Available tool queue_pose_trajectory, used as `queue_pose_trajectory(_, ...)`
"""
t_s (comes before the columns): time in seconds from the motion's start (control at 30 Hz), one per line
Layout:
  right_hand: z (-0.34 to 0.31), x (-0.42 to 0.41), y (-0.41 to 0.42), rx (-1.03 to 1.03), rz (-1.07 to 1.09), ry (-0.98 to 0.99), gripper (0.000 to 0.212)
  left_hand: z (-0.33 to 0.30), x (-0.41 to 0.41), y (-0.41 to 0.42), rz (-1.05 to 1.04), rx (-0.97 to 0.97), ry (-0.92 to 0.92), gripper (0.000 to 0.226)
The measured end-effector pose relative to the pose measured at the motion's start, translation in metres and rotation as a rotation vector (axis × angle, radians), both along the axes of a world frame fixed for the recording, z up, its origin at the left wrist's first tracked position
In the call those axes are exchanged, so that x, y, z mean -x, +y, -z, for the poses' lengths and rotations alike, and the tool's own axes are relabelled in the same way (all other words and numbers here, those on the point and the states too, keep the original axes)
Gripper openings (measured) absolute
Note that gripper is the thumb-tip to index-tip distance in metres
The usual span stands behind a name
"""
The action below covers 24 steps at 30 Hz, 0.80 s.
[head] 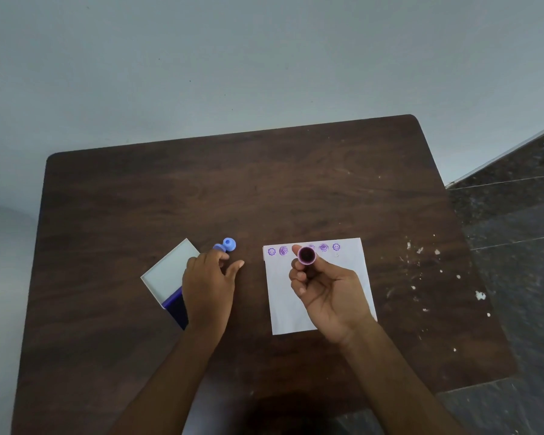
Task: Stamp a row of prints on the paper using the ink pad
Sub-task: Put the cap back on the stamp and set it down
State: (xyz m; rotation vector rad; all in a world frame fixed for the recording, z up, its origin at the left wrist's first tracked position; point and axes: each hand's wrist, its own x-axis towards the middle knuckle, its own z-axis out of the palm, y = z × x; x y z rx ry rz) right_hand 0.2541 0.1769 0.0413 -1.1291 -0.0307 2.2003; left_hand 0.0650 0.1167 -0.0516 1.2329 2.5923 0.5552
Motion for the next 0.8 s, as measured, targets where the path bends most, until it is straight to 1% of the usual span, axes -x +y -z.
queue_pose_trajectory(0.17,0.001,-0.001,-0.004,0.005,0.016,-0.003,0.032,-0.006,0.004,0.012,-0.075,-0.019,0.02,0.041)
queue_pose_trajectory(0.27,0.002,0.0,-0.005,0.005,0.013,-0.016,0.031,-0.009,0.01,0.017,-0.089,-0.071,0.015,0.035)
queue_pose_trajectory(0.33,0.003,0.0,-0.006,0.003,0.017,-0.011,0.03,-0.009,0.018,0.019,-0.06,-0.069,0.009,0.036)
queue_pose_trajectory(0.43,0.004,0.001,-0.006,0.0,0.015,-0.002,0.03,-0.008,0.029,0.021,0.028,0.013,0.008,0.045)
queue_pose_trajectory(0.53,0.004,0.003,-0.006,0.008,0.018,0.008,0.03,-0.007,0.035,0.024,0.111,0.084,0.05,0.044)
queue_pose_trajectory(0.8,0.005,0.011,-0.006,0.014,0.021,-0.001,0.033,-0.009,0.038,0.025,0.052,0.04,-0.188,0.036)
